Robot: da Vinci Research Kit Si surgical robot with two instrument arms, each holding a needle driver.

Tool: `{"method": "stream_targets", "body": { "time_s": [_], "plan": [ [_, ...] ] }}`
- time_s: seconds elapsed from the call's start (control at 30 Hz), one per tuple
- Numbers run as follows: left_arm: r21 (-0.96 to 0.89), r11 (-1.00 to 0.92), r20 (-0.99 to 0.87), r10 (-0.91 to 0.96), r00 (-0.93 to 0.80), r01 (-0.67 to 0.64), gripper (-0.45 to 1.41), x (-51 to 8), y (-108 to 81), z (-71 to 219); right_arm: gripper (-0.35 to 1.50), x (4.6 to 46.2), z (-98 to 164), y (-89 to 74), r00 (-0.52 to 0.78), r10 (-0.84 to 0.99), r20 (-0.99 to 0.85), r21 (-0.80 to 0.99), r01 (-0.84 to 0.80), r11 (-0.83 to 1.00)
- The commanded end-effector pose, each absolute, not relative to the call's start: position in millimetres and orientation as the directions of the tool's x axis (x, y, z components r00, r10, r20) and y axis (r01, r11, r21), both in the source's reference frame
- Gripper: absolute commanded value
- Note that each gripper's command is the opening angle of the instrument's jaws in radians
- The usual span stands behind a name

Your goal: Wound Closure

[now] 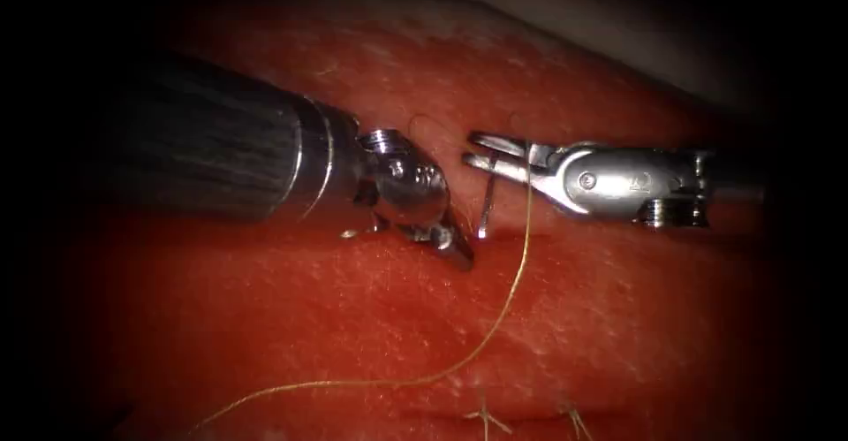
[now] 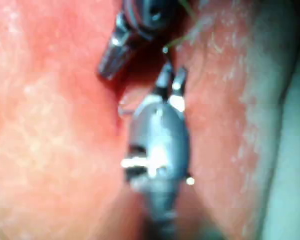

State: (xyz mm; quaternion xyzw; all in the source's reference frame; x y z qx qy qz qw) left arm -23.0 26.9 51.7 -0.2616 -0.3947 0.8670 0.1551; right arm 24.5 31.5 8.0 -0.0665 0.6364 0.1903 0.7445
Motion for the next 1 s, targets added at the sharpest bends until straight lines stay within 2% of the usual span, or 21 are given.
{"method": "stream_targets", "body": {
  "time_s": [0.03,0.3,0.8,1.0],
  "plan": [
    [-0.763,-0.644,-0.335,0.473,-0.815,-0.060,-0.30,-23.6,26.4,52.1,-0.35,25.1,8.4,31.6,0.109,0.213,-0.971,0.159,-0.368,0.916],
    [-0.746,-0.661,-0.333,0.473,-0.816,-0.079,-0.29,-23.6,23.3,53.0,-0.35,25.1,8.3,31.9,0.087,0.286,-0.954,0.237,-0.366,0.900],
    [-0.740,-0.668,-0.334,0.473,-0.815,-0.085,-0.28,-23.5,22.2,53.8,-0.35,24.9,8.5,32.8,0.123,0.301,-0.946,0.254,-0.299,0.920],
    [-0.738,-0.670,-0.336,0.471,-0.815,-0.083,-0.26,-23.4,21.8,54.8,-0.35,25.5,8.6,32.9,0.124,0.318,-0.940,0.290,-0.203,0.935]
  ]
}}
